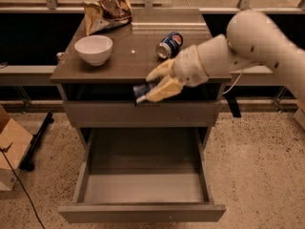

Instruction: Pick rxbar blueberry from middle drawer and place on counter

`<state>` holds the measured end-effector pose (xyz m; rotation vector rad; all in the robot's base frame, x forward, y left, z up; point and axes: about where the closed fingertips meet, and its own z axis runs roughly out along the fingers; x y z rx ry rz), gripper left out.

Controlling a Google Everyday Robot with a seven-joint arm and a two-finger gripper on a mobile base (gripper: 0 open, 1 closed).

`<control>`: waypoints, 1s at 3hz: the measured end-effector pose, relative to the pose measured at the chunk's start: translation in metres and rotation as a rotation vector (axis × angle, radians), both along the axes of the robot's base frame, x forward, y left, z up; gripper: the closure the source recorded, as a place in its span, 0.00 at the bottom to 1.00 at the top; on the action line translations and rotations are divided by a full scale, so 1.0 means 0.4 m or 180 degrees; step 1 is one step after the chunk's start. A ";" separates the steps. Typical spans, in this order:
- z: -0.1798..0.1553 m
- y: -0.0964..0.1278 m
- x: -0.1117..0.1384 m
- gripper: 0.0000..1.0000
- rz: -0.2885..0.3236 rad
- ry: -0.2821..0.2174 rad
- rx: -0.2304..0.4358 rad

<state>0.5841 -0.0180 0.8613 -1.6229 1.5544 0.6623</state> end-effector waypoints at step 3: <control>0.119 0.001 0.073 1.00 -0.0196 -0.0164 0.0211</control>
Offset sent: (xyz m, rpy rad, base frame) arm 0.0132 0.0001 0.0459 -0.0029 -0.0682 -0.0149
